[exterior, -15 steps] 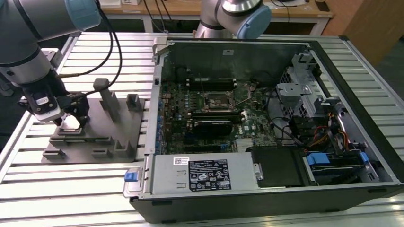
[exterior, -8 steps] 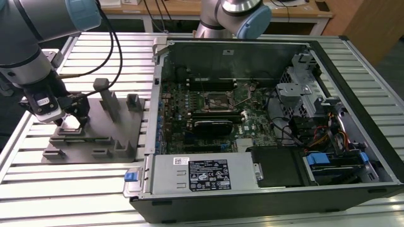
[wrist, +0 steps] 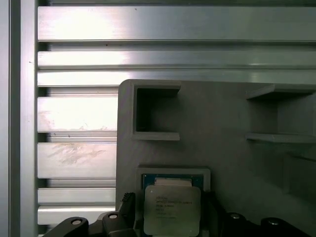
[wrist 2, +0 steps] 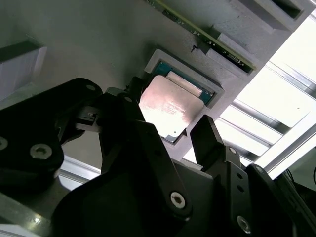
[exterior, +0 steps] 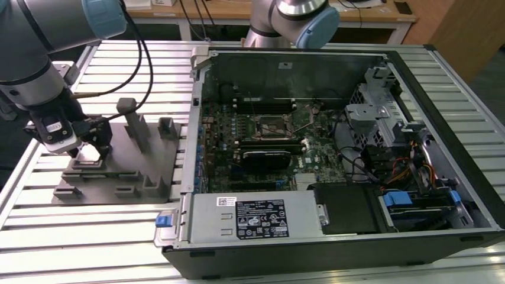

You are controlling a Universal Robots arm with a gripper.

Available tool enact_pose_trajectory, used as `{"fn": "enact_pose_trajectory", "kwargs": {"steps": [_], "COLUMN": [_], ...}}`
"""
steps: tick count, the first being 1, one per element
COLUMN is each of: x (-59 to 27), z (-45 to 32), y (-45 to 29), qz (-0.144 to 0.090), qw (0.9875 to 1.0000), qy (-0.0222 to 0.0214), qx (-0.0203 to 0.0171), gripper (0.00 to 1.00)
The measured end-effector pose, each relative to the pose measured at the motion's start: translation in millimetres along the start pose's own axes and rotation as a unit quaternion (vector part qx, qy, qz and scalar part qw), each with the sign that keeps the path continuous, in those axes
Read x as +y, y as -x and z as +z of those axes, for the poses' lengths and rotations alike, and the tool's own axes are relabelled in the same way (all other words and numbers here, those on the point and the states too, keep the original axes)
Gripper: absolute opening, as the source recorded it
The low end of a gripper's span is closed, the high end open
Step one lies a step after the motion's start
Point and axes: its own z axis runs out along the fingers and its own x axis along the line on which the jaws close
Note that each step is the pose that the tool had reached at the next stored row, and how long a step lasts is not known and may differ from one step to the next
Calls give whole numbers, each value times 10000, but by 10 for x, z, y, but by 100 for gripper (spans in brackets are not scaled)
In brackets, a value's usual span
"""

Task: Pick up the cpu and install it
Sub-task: 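Pick up the cpu and move it towards the insertion slot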

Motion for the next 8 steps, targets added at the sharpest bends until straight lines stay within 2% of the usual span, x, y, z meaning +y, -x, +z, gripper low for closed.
{"fn": "enact_pose_trajectory", "kwargs": {"steps": [2,3,5,8], "x": [0,0,0,0], "z": [0,0,1,1], "y": [0,0,0,0], "qz": [0,0,0,0], "qw": [10000,10000,10000,10000], "qy": [0,0,0,0], "qx": [0,0,0,0], "gripper": [65,58,55,55]}}
